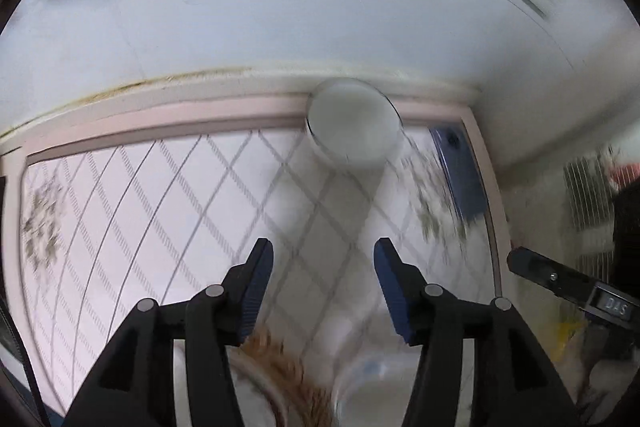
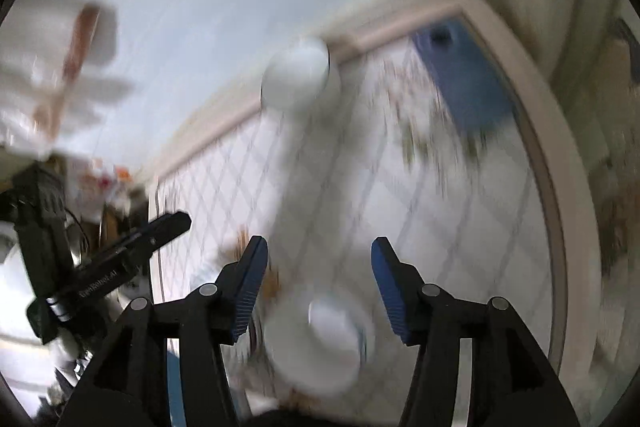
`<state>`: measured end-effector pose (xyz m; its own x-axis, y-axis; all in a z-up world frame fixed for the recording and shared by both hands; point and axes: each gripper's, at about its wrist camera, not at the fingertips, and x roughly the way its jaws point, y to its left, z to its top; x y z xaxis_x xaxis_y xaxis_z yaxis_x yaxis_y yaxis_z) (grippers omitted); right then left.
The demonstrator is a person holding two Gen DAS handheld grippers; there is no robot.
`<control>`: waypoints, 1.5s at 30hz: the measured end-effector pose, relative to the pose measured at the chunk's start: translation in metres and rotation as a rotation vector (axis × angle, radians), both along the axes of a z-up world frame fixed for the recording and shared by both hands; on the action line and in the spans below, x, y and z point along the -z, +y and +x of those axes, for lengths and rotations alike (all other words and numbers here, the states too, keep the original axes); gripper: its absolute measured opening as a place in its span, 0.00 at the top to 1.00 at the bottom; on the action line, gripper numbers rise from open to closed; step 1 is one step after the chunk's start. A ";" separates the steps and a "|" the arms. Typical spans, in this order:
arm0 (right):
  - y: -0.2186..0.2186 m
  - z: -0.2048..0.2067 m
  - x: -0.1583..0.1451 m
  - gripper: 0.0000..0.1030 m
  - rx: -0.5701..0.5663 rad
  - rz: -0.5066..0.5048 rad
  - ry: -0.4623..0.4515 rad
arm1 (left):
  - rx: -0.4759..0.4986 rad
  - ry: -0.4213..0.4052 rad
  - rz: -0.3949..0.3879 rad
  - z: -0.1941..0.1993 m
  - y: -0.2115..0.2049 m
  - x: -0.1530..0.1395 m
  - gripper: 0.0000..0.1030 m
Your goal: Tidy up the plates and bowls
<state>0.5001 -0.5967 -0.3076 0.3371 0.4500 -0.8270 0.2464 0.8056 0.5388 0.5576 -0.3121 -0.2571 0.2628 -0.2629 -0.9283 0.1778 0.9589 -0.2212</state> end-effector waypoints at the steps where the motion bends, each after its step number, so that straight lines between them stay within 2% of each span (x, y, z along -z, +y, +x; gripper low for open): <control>1: -0.005 0.021 0.005 0.45 0.018 0.022 -0.012 | -0.014 0.010 -0.014 0.019 -0.001 0.008 0.51; 3: -0.011 0.054 0.018 0.45 0.045 0.054 -0.009 | -0.034 0.039 -0.020 0.052 -0.004 0.025 0.51; 6: -0.014 0.105 0.044 0.45 0.070 0.031 0.015 | -0.042 0.092 -0.024 0.086 -0.012 0.051 0.51; 12: -0.011 0.167 0.097 0.45 0.074 0.023 0.107 | -0.032 0.168 0.009 0.118 -0.029 0.090 0.53; 13: -0.011 0.172 0.104 0.48 0.075 0.028 0.115 | -0.031 0.171 0.012 0.120 -0.031 0.094 0.58; 14: -0.009 0.179 0.112 0.53 0.070 0.037 0.123 | -0.027 0.170 0.014 0.121 -0.032 0.098 0.73; 15: -0.007 0.185 0.118 0.64 0.064 0.035 0.132 | -0.016 0.177 0.013 0.122 -0.034 0.103 0.83; 16: -0.004 0.190 0.124 0.75 0.053 0.032 0.144 | -0.009 0.183 0.009 0.125 -0.035 0.105 0.84; 18: 0.000 0.196 0.130 0.85 0.044 0.040 0.148 | -0.006 0.165 0.033 0.125 -0.038 0.107 0.88; 25: 0.021 0.206 0.123 0.86 -0.012 -0.060 0.122 | 0.006 0.138 0.046 0.122 -0.039 0.101 0.89; 31: 0.033 0.196 0.111 0.86 -0.033 -0.089 0.105 | 0.026 0.090 0.031 0.108 -0.042 0.075 0.89; 38: 0.035 0.159 0.072 0.86 -0.034 -0.096 0.059 | 0.071 0.041 0.013 0.071 -0.041 0.033 0.89; 45: 0.044 0.097 0.023 0.86 -0.040 -0.118 -0.009 | 0.114 -0.016 -0.013 0.005 -0.027 -0.011 0.89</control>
<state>0.5975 -0.5531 -0.3302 0.3283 0.3625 -0.8723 0.2087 0.8728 0.4412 0.5626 -0.3389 -0.2459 0.2453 -0.3037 -0.9206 0.2895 0.9293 -0.2295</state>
